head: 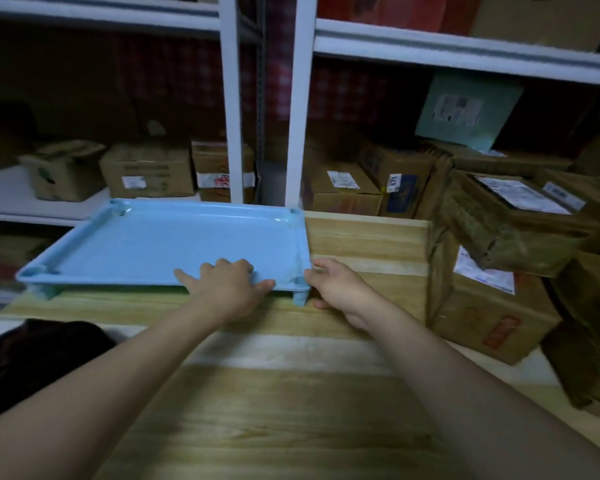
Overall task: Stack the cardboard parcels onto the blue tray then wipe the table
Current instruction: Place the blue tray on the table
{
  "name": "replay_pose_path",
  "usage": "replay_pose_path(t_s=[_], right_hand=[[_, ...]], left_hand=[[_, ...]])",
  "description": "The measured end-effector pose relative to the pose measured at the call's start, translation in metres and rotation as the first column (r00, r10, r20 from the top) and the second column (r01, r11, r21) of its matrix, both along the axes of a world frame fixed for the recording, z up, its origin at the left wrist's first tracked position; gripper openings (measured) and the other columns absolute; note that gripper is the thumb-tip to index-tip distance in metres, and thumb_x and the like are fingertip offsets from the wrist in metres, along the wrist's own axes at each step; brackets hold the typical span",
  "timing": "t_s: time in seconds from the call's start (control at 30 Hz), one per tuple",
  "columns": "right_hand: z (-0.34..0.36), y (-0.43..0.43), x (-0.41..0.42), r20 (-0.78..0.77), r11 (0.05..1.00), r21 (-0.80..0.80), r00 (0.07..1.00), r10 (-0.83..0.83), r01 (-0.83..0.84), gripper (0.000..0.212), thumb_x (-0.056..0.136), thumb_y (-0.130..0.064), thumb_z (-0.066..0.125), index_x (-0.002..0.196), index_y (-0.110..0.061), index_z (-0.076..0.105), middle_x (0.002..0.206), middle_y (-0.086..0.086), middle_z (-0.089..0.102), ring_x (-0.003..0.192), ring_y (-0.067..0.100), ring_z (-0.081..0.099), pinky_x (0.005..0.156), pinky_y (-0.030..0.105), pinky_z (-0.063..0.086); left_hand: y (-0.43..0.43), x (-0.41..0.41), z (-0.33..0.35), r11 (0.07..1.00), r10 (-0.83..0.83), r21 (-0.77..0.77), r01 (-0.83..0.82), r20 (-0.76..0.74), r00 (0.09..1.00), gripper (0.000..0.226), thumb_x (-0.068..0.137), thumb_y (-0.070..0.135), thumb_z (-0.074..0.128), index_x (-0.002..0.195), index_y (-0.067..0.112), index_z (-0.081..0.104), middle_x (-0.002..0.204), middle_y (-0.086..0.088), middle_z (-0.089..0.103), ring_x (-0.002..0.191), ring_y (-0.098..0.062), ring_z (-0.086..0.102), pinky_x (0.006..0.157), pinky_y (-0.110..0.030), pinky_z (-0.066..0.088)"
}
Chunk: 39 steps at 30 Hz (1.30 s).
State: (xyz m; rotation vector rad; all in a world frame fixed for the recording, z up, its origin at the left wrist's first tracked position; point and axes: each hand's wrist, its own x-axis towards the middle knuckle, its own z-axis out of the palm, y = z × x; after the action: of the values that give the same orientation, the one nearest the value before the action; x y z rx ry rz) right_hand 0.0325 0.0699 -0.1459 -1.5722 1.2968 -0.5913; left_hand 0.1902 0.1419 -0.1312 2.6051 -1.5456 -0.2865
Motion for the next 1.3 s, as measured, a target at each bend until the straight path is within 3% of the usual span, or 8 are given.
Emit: replay_pose_path(t_s=[0.23, 0.53, 0.73, 0.87, 1.0, 1.07, 1.17, 1.3], right_hand=[[0.002, 0.005, 0.020, 0.068, 0.976, 0.102, 0.978, -0.198, 0.190, 0.044, 0.094, -0.004, 0.058, 0.135, -0.022, 0.054, 0.124, 0.003, 0.062, 0.097, 0.021, 0.068, 0.058, 0.025, 0.059], [0.008, -0.008, -0.018, -0.048, 0.917, -0.012, 0.915, -0.400, 0.399, 0.058, 0.088, 0.005, 0.051, 0.138, -0.023, 0.052, 0.117, 0.005, 0.063, 0.084, 0.028, 0.072, 0.074, 0.041, 0.063], [0.013, -0.010, -0.083, -0.177, 0.829, -0.169, 0.811, -0.558, 0.534, 0.056, 0.087, 0.006, 0.050, 0.135, -0.021, 0.058, 0.137, 0.006, 0.057, 0.113, 0.032, 0.062, 0.095, 0.043, 0.055], [0.018, -0.004, -0.097, -0.355, 0.887, -0.219, 0.813, -0.461, 0.407, 0.045, 0.095, -0.006, 0.047, 0.139, -0.012, 0.052, 0.141, 0.012, 0.052, 0.126, 0.034, 0.052, 0.098, 0.033, 0.045], [0.017, 0.002, -0.088, -0.575, 0.957, -0.234, 0.768, -0.281, 0.175, 0.052, 0.101, -0.045, 0.042, 0.147, -0.021, 0.040, 0.155, 0.016, 0.029, 0.140, 0.036, 0.031, 0.111, 0.039, 0.033], [0.015, 0.005, -0.086, -0.653, 0.965, -0.255, 0.726, -0.216, 0.057, 0.056, 0.099, -0.054, 0.042, 0.145, -0.023, 0.042, 0.158, 0.015, 0.019, 0.143, 0.035, 0.020, 0.111, 0.039, 0.031], [0.014, 0.009, -0.084, -0.731, 0.955, -0.294, 0.652, -0.201, -0.036, 0.051, 0.101, -0.052, 0.040, 0.134, -0.015, 0.050, 0.148, 0.015, 0.034, 0.138, 0.034, 0.023, 0.109, 0.037, 0.029], [0.020, 0.011, -0.088, -0.755, 0.962, -0.273, 0.623, -0.204, -0.015, 0.043, 0.103, -0.041, 0.040, 0.130, -0.007, 0.049, 0.139, 0.015, 0.044, 0.138, 0.037, 0.026, 0.102, 0.039, 0.037]], left_hand=[[0.023, 0.032, 0.003, 0.998, 0.041, -0.052, -0.044, -0.060, 0.997, 0.028, 0.092, 0.059, 0.048, 0.111, 0.044, 0.063, 0.127, 0.004, 0.059, 0.127, -0.029, 0.045, 0.108, -0.073, 0.005], [0.006, -0.010, 0.008, 0.990, -0.036, -0.140, 0.024, -0.084, 0.996, 0.021, 0.095, 0.051, 0.050, 0.107, 0.041, 0.065, 0.122, 0.002, 0.057, 0.124, -0.027, 0.045, 0.109, -0.069, 0.012], [-0.009, -0.040, 0.003, 0.979, -0.123, -0.166, 0.115, -0.035, 0.992, 0.024, 0.100, 0.038, 0.045, 0.118, 0.042, 0.061, 0.128, 0.000, 0.057, 0.127, -0.027, 0.045, 0.114, -0.062, 0.012], [-0.016, -0.057, -0.002, 0.969, -0.132, -0.213, 0.123, -0.029, 0.991, 0.030, 0.101, 0.026, 0.043, 0.119, 0.042, 0.062, 0.124, 0.001, 0.061, 0.123, -0.026, 0.049, 0.113, -0.063, 0.011], [-0.022, -0.064, -0.004, 0.970, -0.120, -0.215, 0.112, -0.028, 0.992, 0.033, 0.100, 0.018, 0.044, 0.116, 0.041, 0.063, 0.120, 0.001, 0.060, 0.120, -0.026, 0.051, 0.112, -0.065, 0.012], [-0.023, -0.064, -0.005, 0.971, -0.113, -0.213, 0.106, -0.024, 0.993, 0.035, 0.100, 0.017, 0.044, 0.116, 0.041, 0.063, 0.120, 0.002, 0.061, 0.119, -0.025, 0.052, 0.112, -0.064, 0.013], [-0.024, -0.069, -0.003, 0.971, -0.112, -0.217, 0.102, -0.035, 0.993, 0.032, 0.100, 0.018, 0.046, 0.115, 0.041, 0.064, 0.119, 0.005, 0.062, 0.118, -0.023, 0.052, 0.111, -0.061, 0.015], [-0.023, -0.083, -0.002, 0.968, -0.149, -0.209, 0.140, -0.029, 0.988, 0.029, 0.100, 0.022, 0.047, 0.115, 0.041, 0.064, 0.118, 0.004, 0.061, 0.115, -0.024, 0.053, 0.110, -0.056, 0.023]])
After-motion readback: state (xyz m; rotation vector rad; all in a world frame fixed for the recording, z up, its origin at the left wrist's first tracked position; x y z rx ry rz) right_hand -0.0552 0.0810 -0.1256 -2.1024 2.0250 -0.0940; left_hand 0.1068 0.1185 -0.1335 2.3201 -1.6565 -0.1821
